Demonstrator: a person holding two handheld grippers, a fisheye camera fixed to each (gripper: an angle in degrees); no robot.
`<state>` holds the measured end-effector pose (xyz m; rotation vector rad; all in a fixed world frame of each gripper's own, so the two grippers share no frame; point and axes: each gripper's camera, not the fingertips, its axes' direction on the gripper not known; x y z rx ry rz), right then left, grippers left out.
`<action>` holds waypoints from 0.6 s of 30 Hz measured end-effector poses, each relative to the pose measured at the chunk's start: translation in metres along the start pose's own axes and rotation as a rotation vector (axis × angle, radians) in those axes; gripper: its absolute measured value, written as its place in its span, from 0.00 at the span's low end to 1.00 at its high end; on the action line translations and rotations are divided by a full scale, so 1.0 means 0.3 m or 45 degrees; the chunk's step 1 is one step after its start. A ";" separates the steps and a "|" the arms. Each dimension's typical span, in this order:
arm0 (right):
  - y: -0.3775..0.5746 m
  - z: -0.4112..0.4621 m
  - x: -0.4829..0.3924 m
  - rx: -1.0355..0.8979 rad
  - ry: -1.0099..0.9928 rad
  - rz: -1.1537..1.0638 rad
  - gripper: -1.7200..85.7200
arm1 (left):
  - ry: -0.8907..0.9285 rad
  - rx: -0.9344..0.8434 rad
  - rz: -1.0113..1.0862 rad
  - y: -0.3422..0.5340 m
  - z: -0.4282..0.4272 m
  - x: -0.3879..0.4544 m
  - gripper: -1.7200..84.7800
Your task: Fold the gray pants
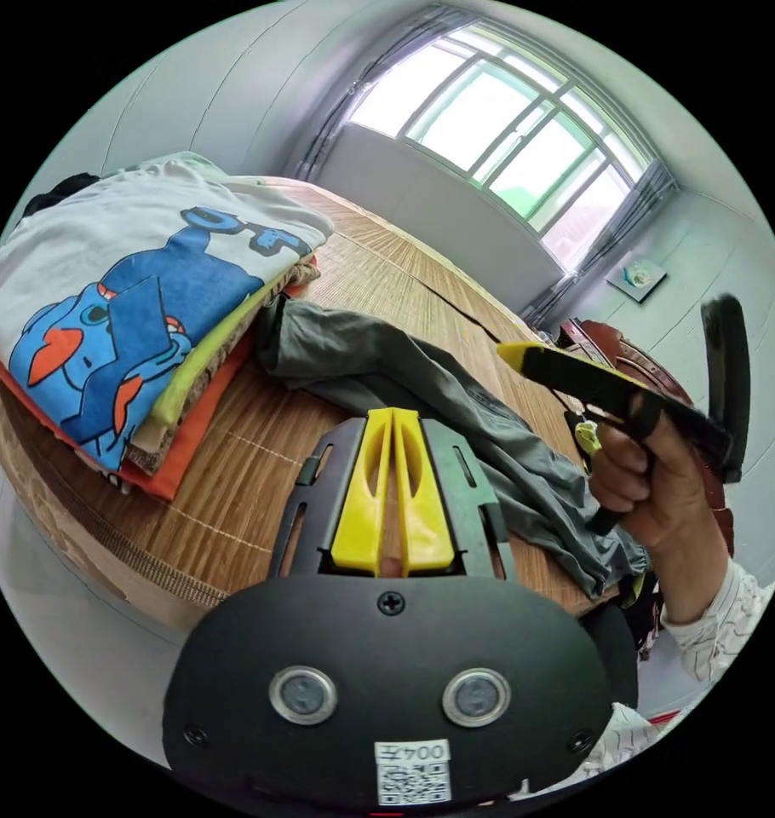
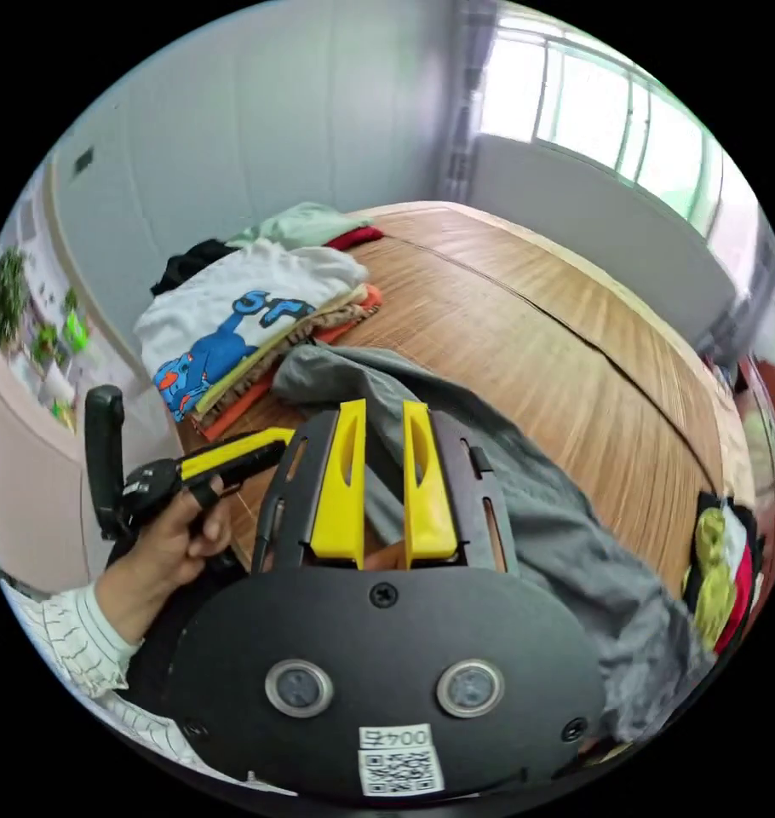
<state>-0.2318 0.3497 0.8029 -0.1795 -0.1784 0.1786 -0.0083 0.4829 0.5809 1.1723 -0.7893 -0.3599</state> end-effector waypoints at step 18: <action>1.711 -0.886 1.424 0.118 0.236 1.607 0.20 | 0.504 -0.442 1.087 0.478 0.356 1.421 0.02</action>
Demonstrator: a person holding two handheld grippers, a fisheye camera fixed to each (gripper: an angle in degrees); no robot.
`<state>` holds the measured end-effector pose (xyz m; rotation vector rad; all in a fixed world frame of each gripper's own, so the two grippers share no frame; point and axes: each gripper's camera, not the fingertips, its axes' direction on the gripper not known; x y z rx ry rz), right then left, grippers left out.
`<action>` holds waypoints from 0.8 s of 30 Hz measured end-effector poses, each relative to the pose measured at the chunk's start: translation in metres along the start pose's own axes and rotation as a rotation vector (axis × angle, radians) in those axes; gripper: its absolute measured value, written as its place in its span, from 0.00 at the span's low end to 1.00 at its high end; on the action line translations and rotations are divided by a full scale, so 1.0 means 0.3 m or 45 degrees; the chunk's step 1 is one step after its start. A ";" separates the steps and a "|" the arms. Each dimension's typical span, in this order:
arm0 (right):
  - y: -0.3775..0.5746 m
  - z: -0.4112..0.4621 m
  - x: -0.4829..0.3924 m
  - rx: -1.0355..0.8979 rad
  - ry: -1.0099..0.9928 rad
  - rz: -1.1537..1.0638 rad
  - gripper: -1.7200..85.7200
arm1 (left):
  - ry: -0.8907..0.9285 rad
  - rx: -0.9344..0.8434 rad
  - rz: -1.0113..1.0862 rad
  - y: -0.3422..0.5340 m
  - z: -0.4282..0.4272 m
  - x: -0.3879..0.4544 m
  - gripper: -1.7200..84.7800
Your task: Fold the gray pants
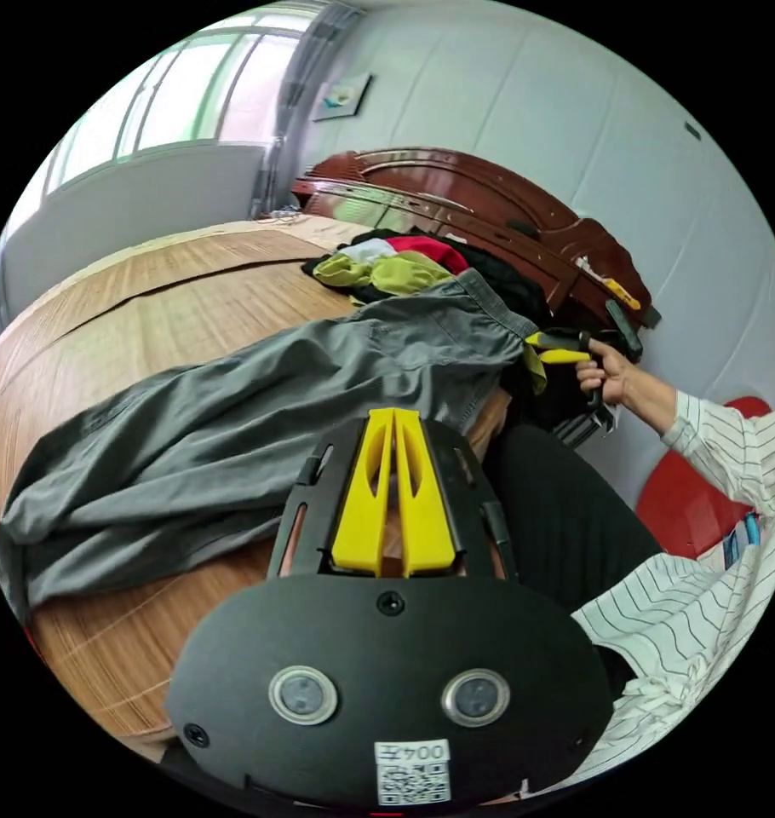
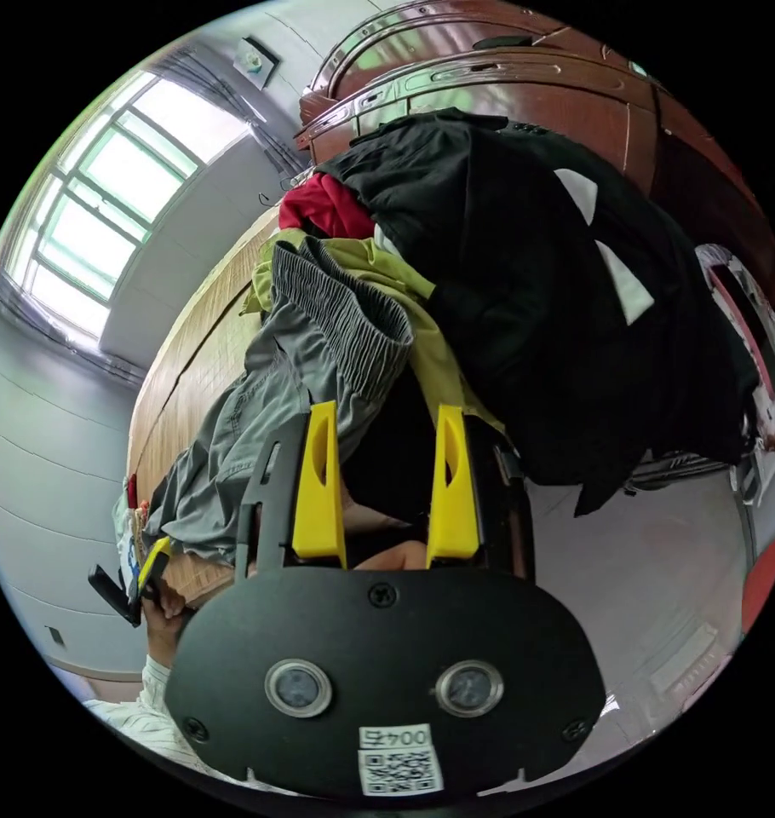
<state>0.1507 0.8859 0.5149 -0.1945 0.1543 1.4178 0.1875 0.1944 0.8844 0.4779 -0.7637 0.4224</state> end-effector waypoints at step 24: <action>0.086 -0.093 -0.066 -0.090 -0.626 -0.243 0.13 | -0.353 0.112 -0.495 0.257 -0.256 -0.255 0.03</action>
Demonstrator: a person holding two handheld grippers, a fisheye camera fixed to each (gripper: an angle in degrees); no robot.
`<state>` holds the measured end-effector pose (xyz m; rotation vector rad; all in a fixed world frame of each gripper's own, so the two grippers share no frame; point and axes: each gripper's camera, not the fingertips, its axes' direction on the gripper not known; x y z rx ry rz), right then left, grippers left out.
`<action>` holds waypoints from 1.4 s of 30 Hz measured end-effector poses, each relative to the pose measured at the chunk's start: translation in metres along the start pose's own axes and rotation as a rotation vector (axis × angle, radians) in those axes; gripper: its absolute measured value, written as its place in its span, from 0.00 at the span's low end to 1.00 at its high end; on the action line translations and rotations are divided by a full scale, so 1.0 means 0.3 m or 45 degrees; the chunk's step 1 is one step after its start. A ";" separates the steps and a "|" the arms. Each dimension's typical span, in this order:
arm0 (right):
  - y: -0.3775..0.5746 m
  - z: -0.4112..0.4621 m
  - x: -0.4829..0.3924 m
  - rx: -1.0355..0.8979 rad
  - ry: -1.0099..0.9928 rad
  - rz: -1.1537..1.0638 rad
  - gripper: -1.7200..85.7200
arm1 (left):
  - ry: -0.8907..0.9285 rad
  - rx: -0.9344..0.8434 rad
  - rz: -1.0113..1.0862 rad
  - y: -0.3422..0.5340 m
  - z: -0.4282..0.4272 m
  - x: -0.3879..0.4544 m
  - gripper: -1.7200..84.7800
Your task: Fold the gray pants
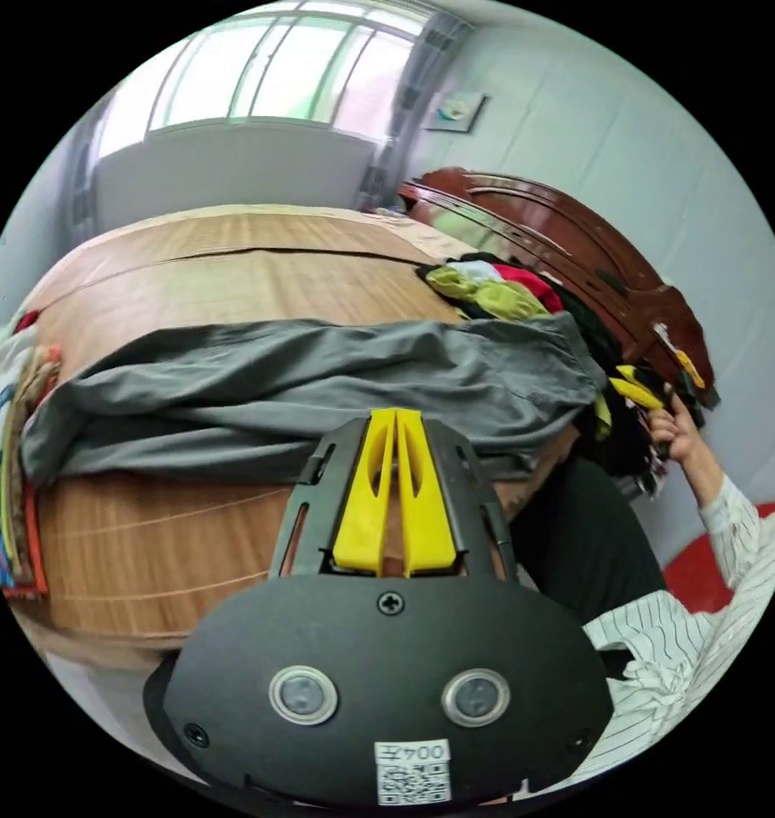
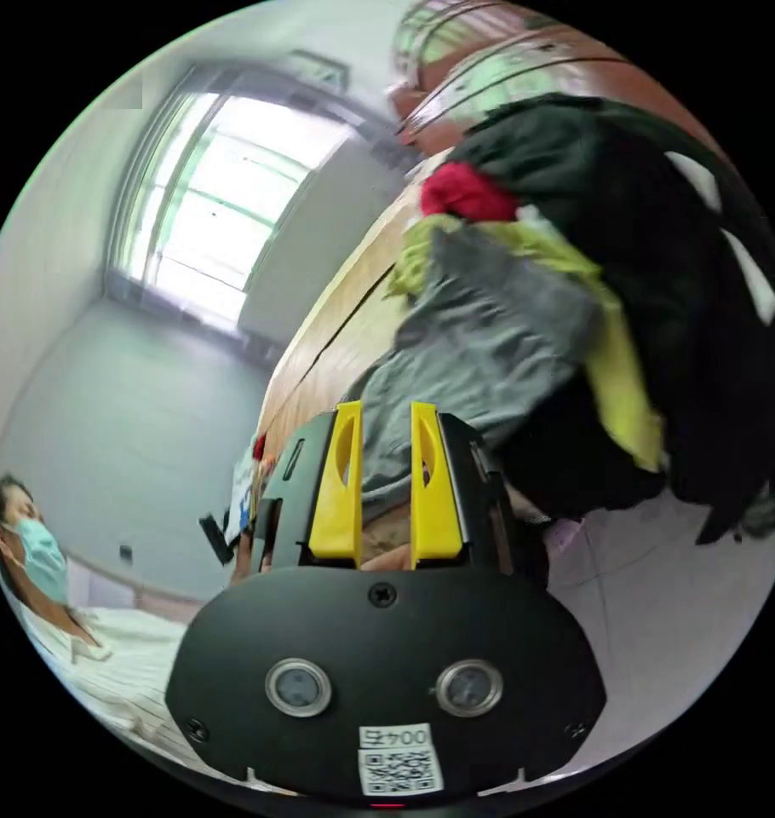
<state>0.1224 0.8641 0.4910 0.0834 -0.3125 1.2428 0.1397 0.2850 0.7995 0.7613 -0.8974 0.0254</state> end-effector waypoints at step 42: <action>-0.099 0.858 -0.564 -0.402 0.594 -0.302 0.12 | -0.475 0.338 -0.888 0.415 -0.198 -0.667 0.02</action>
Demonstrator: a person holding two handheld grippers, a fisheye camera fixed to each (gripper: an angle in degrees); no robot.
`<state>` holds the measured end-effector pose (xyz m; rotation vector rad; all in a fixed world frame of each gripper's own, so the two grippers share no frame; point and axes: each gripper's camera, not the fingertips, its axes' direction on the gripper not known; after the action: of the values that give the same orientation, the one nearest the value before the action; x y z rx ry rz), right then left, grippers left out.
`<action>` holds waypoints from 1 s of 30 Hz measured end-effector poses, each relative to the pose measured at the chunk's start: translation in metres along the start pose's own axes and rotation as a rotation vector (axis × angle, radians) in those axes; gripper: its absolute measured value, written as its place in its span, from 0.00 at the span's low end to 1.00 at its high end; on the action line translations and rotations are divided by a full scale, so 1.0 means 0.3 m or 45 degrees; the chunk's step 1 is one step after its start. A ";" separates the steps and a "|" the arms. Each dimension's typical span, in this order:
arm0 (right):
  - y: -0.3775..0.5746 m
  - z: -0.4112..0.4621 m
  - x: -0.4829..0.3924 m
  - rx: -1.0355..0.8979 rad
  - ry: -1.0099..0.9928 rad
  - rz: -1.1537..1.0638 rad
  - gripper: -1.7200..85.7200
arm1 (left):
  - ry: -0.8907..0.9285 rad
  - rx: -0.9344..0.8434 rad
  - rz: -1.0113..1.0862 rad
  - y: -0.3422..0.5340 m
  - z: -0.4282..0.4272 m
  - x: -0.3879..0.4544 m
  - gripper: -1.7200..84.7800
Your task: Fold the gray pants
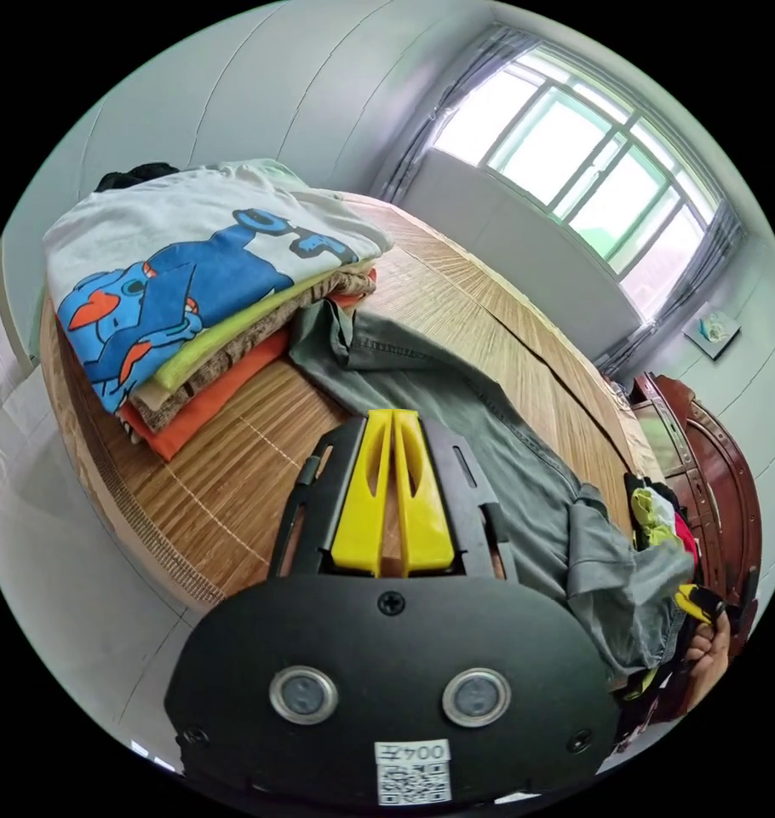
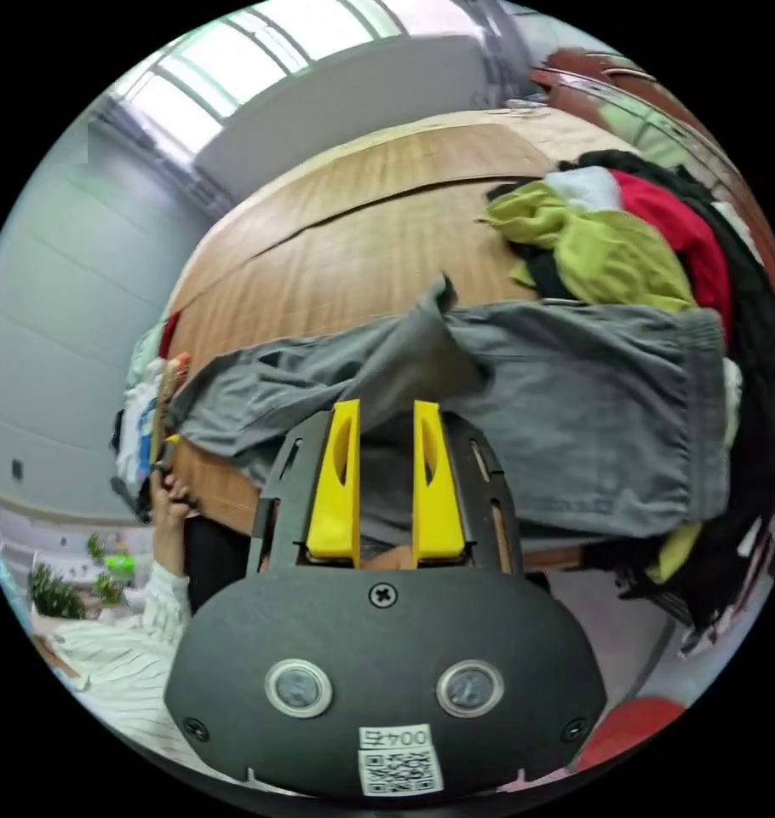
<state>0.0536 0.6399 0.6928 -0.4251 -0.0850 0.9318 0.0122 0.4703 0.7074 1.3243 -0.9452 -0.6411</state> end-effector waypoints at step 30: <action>-0.590 1.039 -1.878 -0.141 0.157 -1.550 0.03 | 0.065 0.012 -0.301 -0.065 0.177 -0.210 0.02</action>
<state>-0.2282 0.2004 1.1089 -0.4338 -0.2479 -0.2981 -0.0623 0.4930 0.6744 1.4671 -0.7575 -0.7802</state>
